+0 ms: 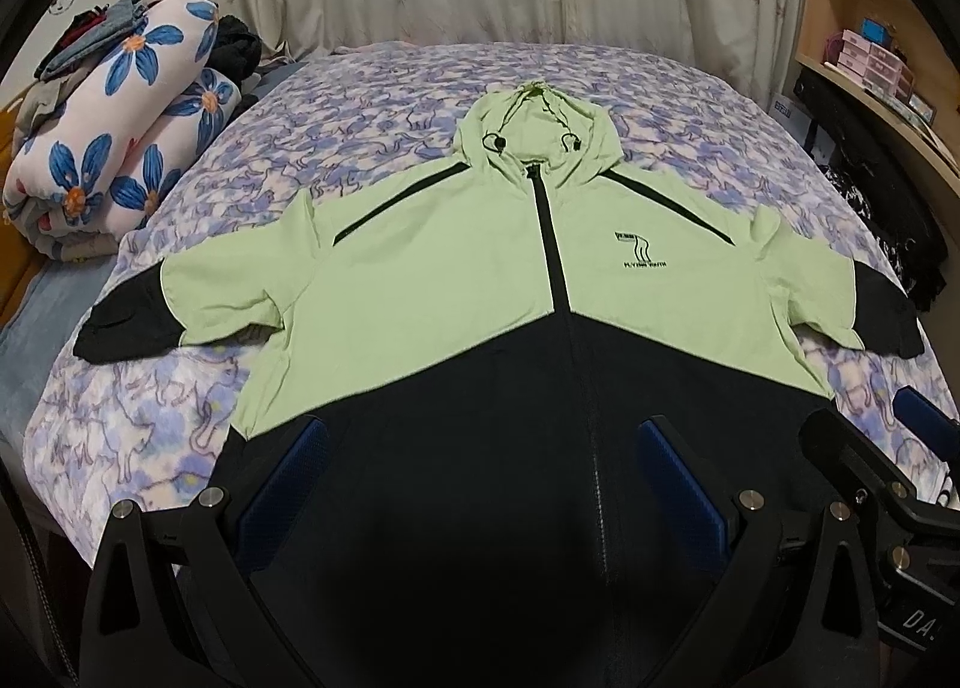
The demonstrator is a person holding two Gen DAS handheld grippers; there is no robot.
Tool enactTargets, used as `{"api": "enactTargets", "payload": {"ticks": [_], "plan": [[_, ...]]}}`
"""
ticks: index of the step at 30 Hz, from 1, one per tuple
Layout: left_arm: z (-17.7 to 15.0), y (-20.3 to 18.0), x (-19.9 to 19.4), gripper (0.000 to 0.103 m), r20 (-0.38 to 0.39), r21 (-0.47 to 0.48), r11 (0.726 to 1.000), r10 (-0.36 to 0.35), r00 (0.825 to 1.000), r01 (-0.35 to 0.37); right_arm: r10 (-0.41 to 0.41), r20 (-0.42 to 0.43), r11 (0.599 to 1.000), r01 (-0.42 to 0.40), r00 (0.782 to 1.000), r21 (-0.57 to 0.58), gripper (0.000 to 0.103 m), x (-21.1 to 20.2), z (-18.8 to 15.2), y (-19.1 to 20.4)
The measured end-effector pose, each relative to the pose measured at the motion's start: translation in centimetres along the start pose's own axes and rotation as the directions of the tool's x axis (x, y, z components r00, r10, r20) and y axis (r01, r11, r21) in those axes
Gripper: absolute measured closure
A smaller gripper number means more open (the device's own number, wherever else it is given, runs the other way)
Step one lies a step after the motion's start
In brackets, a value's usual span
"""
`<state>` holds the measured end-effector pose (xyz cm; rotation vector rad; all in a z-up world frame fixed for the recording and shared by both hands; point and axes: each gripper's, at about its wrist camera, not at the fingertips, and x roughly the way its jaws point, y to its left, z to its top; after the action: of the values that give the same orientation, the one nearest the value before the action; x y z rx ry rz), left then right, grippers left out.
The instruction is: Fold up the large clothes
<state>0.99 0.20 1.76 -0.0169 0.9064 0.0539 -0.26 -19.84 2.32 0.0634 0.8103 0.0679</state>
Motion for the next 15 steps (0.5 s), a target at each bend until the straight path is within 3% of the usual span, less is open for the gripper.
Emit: {"api": "enactTargets", "payload": {"ticks": [6, 15], "plan": [[2.0, -1.0, -0.9, 0.001, 0.066, 0.022, 1.000, 0.008, 0.998, -0.009, 0.001, 0.031, 1.000, 0.000, 1.000, -0.009, 0.000, -0.4, 2.1, 0.0], [7.0, -3.2, -2.1, 0.001, 0.129, 0.061, 0.997, -0.054, 0.990, 0.047, 0.003, 0.074, 1.000, -0.002, 0.997, -0.007, 0.000, -1.4, 6.8, -1.8]]}}
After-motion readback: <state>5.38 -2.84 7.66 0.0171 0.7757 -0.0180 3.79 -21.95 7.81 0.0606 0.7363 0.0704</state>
